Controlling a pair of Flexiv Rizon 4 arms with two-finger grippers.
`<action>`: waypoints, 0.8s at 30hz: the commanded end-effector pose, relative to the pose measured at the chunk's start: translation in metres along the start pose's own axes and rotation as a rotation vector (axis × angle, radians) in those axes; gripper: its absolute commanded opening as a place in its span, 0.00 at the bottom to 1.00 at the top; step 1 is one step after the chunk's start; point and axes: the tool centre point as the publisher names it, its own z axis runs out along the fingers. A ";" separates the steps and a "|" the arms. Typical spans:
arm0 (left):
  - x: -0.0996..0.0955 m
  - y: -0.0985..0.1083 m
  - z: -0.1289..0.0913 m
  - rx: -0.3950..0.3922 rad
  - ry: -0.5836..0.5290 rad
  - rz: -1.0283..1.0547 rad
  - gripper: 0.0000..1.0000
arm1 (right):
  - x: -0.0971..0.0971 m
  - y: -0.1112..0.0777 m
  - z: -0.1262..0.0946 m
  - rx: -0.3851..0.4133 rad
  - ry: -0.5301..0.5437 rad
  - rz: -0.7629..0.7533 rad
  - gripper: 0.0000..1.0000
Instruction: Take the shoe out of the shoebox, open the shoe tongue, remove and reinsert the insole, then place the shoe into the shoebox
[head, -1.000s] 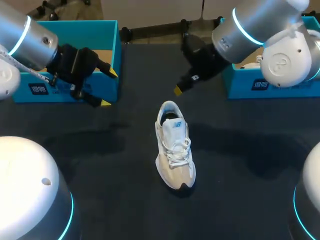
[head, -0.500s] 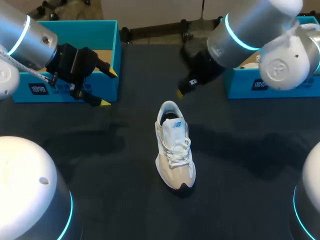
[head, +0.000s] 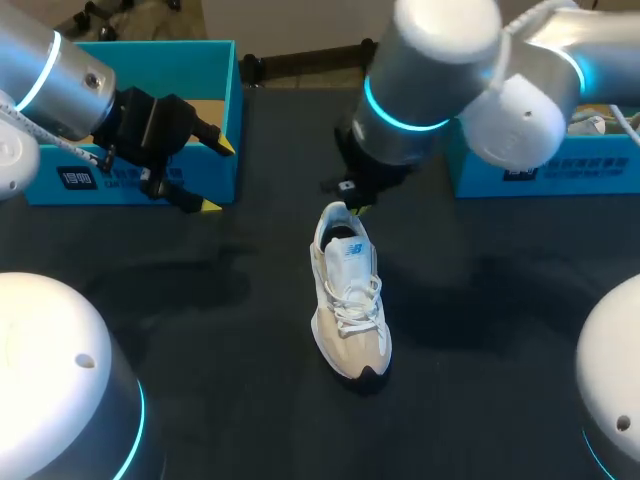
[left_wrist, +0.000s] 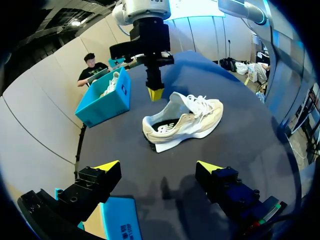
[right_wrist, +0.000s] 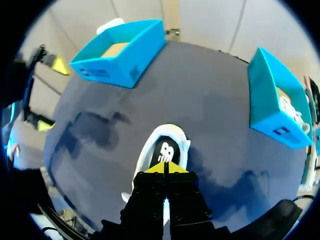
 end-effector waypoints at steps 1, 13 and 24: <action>0.001 0.000 -0.001 -0.002 0.000 0.000 1.00 | 0.011 -0.002 0.011 -0.012 -0.116 0.059 0.00; 0.001 0.000 -0.001 -0.002 0.000 0.000 1.00 | 0.014 -0.004 0.013 -0.033 -0.091 0.057 0.00; 0.001 0.000 -0.001 -0.002 0.000 0.000 1.00 | 0.010 -0.015 0.051 0.136 -0.103 0.082 0.00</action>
